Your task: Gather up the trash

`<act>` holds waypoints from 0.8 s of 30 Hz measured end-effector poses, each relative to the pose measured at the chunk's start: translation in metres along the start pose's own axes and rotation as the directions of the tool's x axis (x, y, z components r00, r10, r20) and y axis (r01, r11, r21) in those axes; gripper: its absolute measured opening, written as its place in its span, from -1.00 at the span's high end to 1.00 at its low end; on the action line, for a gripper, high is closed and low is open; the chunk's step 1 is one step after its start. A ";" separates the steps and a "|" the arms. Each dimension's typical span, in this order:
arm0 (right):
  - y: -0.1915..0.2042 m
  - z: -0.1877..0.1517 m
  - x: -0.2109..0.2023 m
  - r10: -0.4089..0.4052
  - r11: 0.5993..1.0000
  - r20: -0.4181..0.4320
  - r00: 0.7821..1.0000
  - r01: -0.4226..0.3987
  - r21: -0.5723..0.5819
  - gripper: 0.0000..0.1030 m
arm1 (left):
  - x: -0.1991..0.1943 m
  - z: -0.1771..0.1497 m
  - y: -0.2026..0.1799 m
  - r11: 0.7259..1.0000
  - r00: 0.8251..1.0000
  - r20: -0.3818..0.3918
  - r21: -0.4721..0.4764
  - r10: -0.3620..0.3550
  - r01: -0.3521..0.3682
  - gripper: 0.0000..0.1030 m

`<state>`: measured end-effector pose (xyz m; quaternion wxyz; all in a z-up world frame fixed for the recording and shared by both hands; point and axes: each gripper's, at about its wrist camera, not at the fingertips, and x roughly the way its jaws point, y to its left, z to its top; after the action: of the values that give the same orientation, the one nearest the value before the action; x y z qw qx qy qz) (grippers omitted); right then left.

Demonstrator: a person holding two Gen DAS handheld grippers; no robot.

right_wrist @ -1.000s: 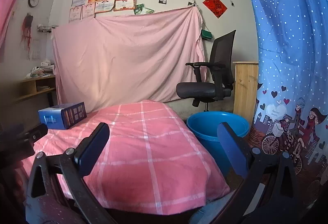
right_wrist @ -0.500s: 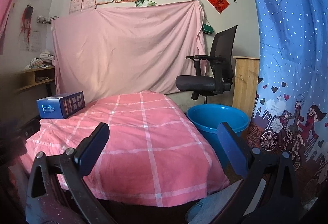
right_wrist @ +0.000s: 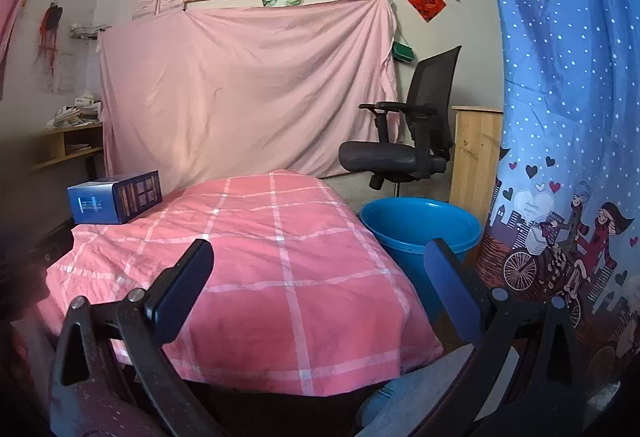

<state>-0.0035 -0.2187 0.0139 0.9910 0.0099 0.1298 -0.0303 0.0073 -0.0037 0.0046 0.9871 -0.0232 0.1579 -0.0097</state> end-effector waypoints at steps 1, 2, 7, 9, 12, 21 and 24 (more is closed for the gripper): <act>-0.001 0.000 0.000 -0.008 1.000 -0.001 1.000 0.008 0.004 -1.00 | 0.000 0.000 0.000 1.000 1.000 0.000 0.001 0.000 0.000 -0.97; -0.001 0.000 0.001 -0.023 1.000 -0.004 1.000 0.023 0.007 -1.00 | 0.001 0.000 0.000 1.000 1.000 0.001 0.002 -0.001 0.001 -0.97; -0.004 0.001 0.003 -0.093 0.995 -0.012 0.996 0.093 0.019 -1.00 | 0.001 -0.001 0.000 1.000 1.000 -0.001 -0.002 0.003 -0.003 -0.97; -0.002 0.001 0.002 -0.108 0.994 -0.008 0.994 0.108 0.011 -1.00 | 0.001 0.000 0.000 1.000 1.000 0.000 -0.006 0.004 -0.004 -0.97; 0.003 0.000 -0.001 -0.099 0.995 0.004 0.995 0.099 -0.013 -1.00 | 0.001 0.000 -0.001 1.000 1.000 -0.001 -0.009 0.007 -0.007 -0.97; 0.011 0.000 -0.001 -0.076 0.996 0.010 0.997 0.076 -0.048 -1.00 | 0.002 0.000 -0.001 1.000 1.000 0.000 -0.010 0.007 -0.007 -0.97; 0.009 0.000 0.000 -0.076 0.996 0.008 0.997 0.076 -0.043 -1.00 | 0.001 0.000 -0.002 1.000 1.000 0.000 -0.010 0.008 -0.008 -0.97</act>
<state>-0.0034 -0.2094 0.0141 0.9895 -0.0165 0.1277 -0.0650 0.0086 -0.0054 0.0041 0.9871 -0.0275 0.1580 -0.0050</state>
